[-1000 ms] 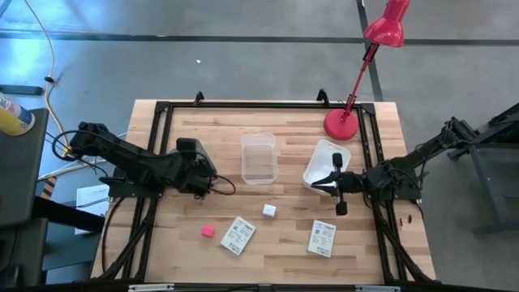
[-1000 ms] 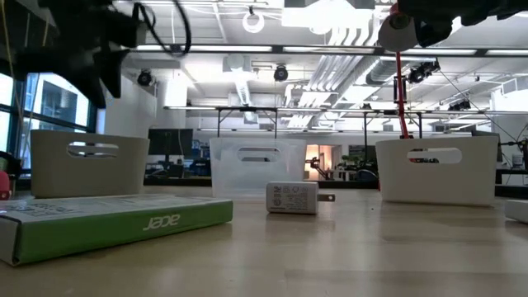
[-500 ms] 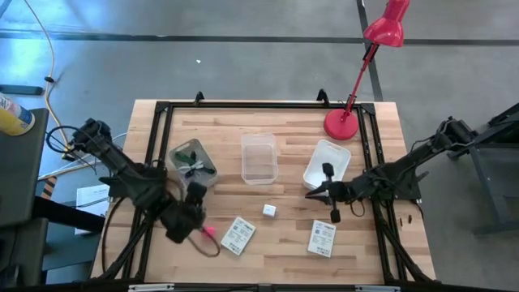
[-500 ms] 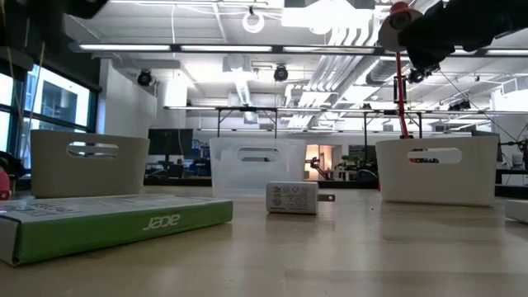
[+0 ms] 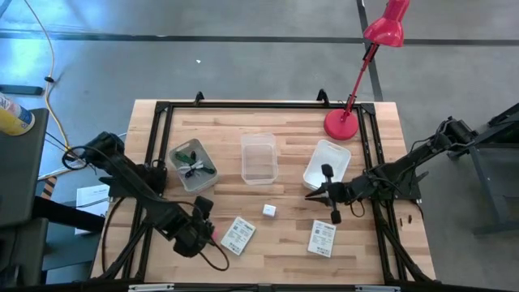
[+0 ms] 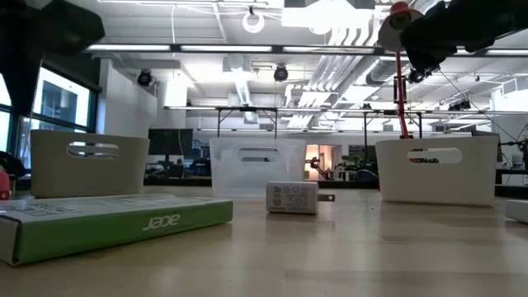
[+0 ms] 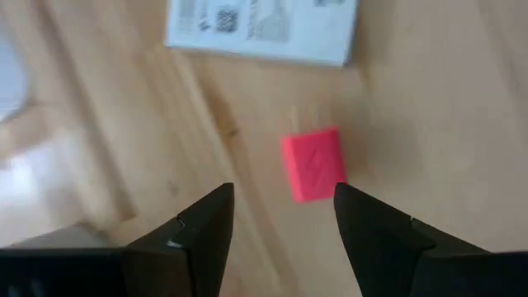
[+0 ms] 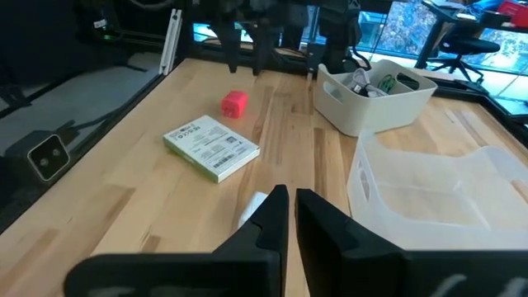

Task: Pick and place items into bin
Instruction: Put the pink charger adapter into the transparent bin

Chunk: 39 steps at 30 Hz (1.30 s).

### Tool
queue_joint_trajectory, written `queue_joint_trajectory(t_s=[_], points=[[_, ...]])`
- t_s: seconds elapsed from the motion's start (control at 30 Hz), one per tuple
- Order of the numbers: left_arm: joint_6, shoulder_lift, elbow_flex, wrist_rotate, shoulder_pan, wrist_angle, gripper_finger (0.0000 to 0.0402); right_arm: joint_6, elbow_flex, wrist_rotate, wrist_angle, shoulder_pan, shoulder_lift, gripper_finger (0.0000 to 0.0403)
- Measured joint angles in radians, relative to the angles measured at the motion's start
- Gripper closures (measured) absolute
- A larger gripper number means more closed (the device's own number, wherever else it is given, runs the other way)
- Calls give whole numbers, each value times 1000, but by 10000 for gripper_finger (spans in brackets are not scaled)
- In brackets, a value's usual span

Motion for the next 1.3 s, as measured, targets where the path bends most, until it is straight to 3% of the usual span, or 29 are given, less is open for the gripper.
queue_joint_trajectory(t_s=[0.3, 0.67, 1.0, 1.3], points=[[-41, 42, 0, 65, 25, 104, 184, 2, 0, -5, 0, 0, 0, 383], [-157, 85, 1, 46, 23, 74, 172, 9, 0, -15, -12, 0, 0, 387], [-168, 150, 0, 61, 23, 67, 142, 20, -1, -13, -30, 0, 0, 388], [-164, 169, 0, 61, 23, 92, 163, 20, -1, -11, -30, 0, 0, 388]])
